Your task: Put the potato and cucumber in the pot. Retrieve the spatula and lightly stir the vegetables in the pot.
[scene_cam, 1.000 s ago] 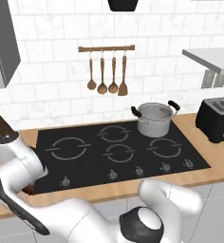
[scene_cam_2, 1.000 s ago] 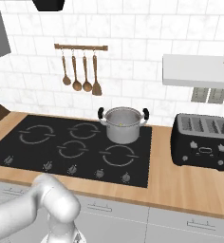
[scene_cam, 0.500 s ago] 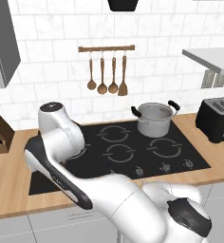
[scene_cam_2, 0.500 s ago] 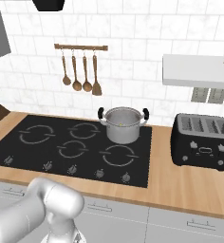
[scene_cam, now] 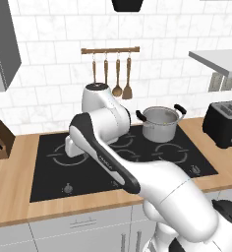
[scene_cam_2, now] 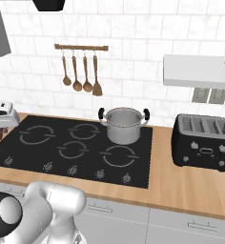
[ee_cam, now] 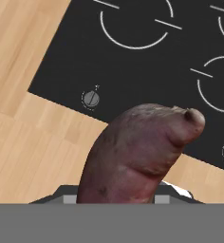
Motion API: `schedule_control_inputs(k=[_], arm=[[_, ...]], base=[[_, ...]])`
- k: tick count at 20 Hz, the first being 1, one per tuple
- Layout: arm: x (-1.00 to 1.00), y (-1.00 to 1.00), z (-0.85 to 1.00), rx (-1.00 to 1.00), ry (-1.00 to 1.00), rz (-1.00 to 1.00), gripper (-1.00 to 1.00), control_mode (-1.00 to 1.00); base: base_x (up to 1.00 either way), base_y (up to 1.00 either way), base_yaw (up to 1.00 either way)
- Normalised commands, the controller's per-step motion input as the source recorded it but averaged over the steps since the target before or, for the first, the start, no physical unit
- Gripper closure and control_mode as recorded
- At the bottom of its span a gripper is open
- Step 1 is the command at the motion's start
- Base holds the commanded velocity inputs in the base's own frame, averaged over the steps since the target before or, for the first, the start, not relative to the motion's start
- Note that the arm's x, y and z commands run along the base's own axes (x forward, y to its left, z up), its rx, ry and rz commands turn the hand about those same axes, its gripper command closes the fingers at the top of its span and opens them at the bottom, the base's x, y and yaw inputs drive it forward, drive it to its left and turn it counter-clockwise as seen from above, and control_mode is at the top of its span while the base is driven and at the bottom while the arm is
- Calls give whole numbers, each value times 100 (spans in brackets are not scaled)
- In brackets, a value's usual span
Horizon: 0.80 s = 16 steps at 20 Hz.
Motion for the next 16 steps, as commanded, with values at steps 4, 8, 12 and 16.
schedule_control_inputs(k=[4,8,12,16], arm=[[18,-100,39,0,0,-6,100,-100],[30,-100,25,0,0,-8,100,-100],[46,-100,2,0,3,-10,100,-100],[53,-100,0,0,8,-6,100,-100]], base=[[0,0,0],[0,0,0],[0,0,0],[0,0,0]])
